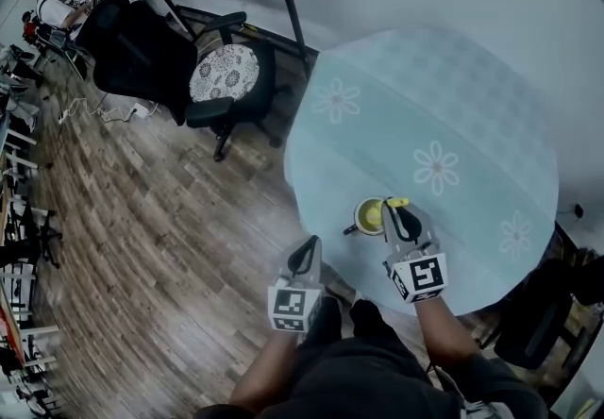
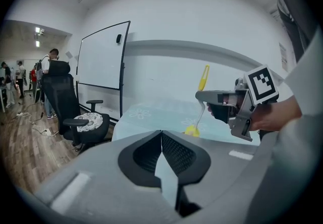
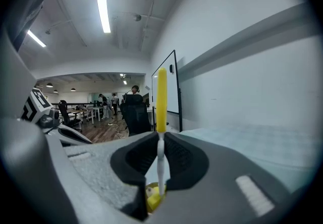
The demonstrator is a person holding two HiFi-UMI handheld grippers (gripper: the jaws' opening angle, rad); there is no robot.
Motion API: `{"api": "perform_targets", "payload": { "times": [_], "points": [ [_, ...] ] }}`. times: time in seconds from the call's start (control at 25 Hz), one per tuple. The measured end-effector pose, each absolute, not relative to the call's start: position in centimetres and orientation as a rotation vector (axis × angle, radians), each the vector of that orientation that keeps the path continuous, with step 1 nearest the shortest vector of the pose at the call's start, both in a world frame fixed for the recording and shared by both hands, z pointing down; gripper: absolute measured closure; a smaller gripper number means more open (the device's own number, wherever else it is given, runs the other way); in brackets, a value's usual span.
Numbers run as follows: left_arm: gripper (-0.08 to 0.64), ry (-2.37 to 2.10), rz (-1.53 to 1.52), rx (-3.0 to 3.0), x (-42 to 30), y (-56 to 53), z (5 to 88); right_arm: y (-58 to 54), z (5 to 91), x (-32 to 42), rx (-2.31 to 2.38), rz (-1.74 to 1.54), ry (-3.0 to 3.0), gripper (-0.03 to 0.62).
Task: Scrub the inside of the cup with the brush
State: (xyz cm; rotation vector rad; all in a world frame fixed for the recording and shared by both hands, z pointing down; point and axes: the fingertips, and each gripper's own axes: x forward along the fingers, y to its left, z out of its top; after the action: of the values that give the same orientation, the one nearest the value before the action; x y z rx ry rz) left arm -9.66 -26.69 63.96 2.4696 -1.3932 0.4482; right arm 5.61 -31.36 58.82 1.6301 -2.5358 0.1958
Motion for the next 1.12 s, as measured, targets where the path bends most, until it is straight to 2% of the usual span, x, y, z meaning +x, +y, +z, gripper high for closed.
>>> {"api": "perform_targets", "payload": {
  "times": [0.28,0.84,1.12],
  "points": [
    [0.554,-1.362,0.446,2.497,-9.3,-26.0,63.2,-30.5,56.7,5.2,1.658,0.155,-2.561,0.552],
    [0.554,-1.424,0.329,2.586,-9.7,-25.5,55.4,-27.8,44.7,3.3,1.648,-0.075,-2.697,0.552],
    [0.554,-1.455,0.268,2.634,-9.9,-24.7,51.8,-25.5,41.4,2.2,1.653,-0.156,-2.723,0.554]
  ]
}}
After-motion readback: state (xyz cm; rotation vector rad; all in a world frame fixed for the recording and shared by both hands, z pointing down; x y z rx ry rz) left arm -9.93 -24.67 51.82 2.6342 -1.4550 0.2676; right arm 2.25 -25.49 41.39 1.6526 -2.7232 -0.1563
